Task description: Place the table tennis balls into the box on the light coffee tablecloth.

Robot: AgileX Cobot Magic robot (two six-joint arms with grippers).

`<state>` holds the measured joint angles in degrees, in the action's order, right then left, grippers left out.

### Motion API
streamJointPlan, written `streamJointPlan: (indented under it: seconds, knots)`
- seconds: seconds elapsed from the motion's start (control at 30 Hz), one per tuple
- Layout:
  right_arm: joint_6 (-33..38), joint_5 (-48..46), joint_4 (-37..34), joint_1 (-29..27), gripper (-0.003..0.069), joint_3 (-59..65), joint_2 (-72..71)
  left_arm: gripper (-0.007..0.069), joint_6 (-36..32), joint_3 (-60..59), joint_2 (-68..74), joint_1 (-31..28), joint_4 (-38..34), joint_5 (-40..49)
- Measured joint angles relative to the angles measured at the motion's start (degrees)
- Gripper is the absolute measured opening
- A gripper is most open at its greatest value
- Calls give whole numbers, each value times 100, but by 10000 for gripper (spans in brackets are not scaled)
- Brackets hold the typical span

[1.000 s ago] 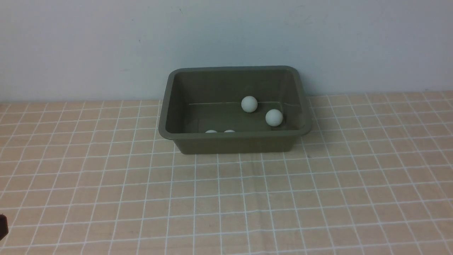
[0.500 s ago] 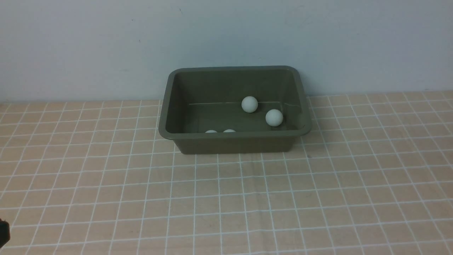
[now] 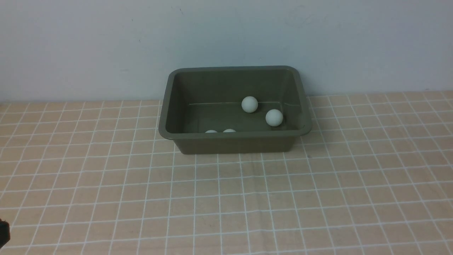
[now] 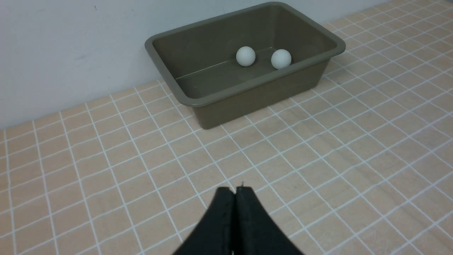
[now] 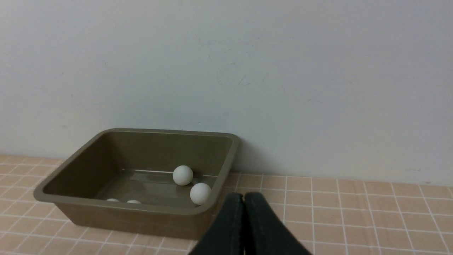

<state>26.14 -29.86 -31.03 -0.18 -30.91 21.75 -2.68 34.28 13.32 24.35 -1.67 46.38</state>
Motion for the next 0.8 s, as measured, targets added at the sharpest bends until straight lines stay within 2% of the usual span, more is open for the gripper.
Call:
streamJointPlan:
  seconds: [0.17,0.27,0.57,0.8]
  knots:
    - [163,-39,680,-11,-17,321,-262,-69,0,0,0,0,0,0]
    - [176,119,1041,-13,-17,1063,-736,-69,0,0,0,0,0,1]
    - [-36,1436,962,-13,-17,2809,-1801,-69,0,0,0,0,0,1]
    - [-92,1571,847,-13,-18,3261,-2217,-69,0,0,0,0,0,1]
